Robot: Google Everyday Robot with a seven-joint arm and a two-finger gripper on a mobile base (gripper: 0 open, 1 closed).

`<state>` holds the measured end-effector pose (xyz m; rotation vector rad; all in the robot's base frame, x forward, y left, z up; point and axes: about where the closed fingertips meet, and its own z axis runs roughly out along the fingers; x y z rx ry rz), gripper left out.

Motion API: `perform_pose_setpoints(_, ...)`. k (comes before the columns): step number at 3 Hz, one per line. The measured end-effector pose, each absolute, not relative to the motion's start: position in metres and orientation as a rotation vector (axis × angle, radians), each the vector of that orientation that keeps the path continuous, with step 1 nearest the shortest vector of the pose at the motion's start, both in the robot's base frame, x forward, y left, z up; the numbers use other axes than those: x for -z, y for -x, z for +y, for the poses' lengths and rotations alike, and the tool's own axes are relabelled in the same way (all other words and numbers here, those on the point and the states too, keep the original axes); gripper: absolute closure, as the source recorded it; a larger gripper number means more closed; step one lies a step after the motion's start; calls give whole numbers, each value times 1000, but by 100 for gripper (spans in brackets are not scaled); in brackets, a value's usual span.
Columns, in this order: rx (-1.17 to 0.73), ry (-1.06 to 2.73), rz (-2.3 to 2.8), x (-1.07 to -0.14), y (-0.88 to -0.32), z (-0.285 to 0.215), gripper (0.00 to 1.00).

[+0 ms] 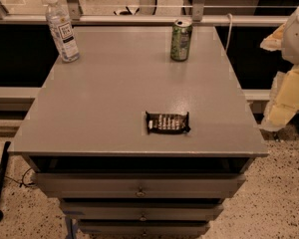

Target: Move green can near rxbar chocolate

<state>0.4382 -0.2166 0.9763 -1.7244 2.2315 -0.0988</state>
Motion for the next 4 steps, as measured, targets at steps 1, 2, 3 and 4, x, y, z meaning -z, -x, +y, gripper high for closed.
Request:
perform_pose_setpoints(1,99,1724,2231,-976,-438,-217,0)
perform_pose_setpoints(2,88,1723,2186,-975,-446,-214,0)
perform_pose_setpoints(3,11,1627,2096,-970,-490,-221,0)
perform_pose_setpoints(4,-131,1470,2002,-957,-561,-216,0)
